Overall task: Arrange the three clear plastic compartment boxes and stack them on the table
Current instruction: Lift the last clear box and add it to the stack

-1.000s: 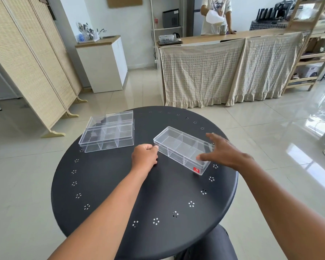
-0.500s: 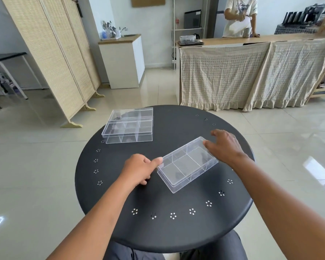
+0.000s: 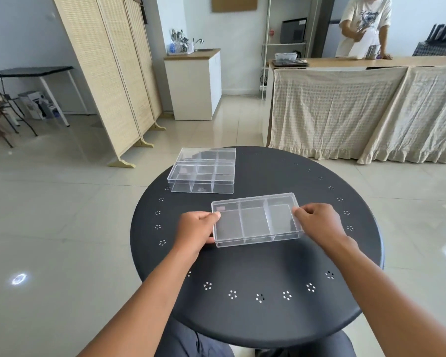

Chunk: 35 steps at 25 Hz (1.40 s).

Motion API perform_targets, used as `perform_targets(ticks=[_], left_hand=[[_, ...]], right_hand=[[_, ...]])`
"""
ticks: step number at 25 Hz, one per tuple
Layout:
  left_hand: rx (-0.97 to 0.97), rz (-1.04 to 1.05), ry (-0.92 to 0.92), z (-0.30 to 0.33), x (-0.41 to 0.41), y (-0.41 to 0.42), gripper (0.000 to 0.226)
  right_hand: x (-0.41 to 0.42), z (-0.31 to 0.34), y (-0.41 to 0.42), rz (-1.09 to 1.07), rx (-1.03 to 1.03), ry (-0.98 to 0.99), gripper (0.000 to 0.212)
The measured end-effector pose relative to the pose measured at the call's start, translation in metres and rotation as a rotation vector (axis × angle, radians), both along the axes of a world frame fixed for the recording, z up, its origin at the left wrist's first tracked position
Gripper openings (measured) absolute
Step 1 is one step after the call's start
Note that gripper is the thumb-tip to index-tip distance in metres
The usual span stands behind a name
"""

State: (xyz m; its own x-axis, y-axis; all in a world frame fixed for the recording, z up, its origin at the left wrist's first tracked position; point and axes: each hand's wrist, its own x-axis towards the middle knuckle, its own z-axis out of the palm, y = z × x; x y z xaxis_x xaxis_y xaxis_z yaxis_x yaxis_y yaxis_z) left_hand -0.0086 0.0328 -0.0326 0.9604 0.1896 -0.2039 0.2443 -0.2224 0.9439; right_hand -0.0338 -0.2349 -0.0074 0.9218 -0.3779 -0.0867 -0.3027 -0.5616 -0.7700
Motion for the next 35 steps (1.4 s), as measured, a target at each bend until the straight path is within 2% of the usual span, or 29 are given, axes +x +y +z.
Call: perform_targets(ticks=[2, 5, 8, 12, 14, 16, 20, 23, 26, 30, 35], left_hand=[[-0.082, 0.111, -0.059, 0.006, 0.005, 0.025, 0.014], [-0.107, 0.21, -0.138, 0.02, 0.015, 0.066, 0.031], [-0.12, 0.216, -0.173, 0.023, 0.03, 0.102, 0.025], [-0.08, 0.189, -0.097, 0.014, 0.057, 0.131, 0.034], [-0.055, 0.175, -0.031, 0.008, 0.07, 0.136, 0.032], [-0.034, 0.152, -0.001, 0.0, 0.082, 0.138, 0.019], [-0.013, 0.104, -0.005, -0.012, 0.095, 0.138, 0.017], [-0.013, 0.084, -0.014, -0.017, 0.102, 0.137, 0.006], [-0.038, 0.09, -0.017, -0.013, 0.103, 0.134, 0.014], [-0.049, 0.076, -0.019, -0.01, 0.105, 0.133, 0.011], [-0.055, 0.052, -0.023, -0.013, 0.109, 0.136, 0.008]], right_hand=[[0.007, 0.005, 0.028, 0.039, 0.036, -0.049, 0.039], [0.023, 0.011, 0.071, 0.102, 0.033, -0.112, 0.044], [0.041, 0.007, 0.107, 0.138, 0.045, -0.121, 0.045], [0.066, -0.008, 0.133, 0.118, 0.078, -0.073, 0.046], [0.077, -0.014, 0.138, 0.105, 0.081, -0.032, 0.043], [0.087, -0.017, 0.141, 0.098, 0.068, -0.01, 0.043], [0.099, -0.022, 0.137, 0.071, 0.009, -0.025, 0.05], [0.105, -0.025, 0.134, 0.056, -0.039, -0.041, 0.051], [0.109, -0.025, 0.133, 0.041, -0.042, -0.056, 0.053], [0.112, -0.026, 0.132, 0.047, -0.019, -0.046, 0.051], [0.119, -0.027, 0.13, 0.067, 0.042, -0.041, 0.035]])
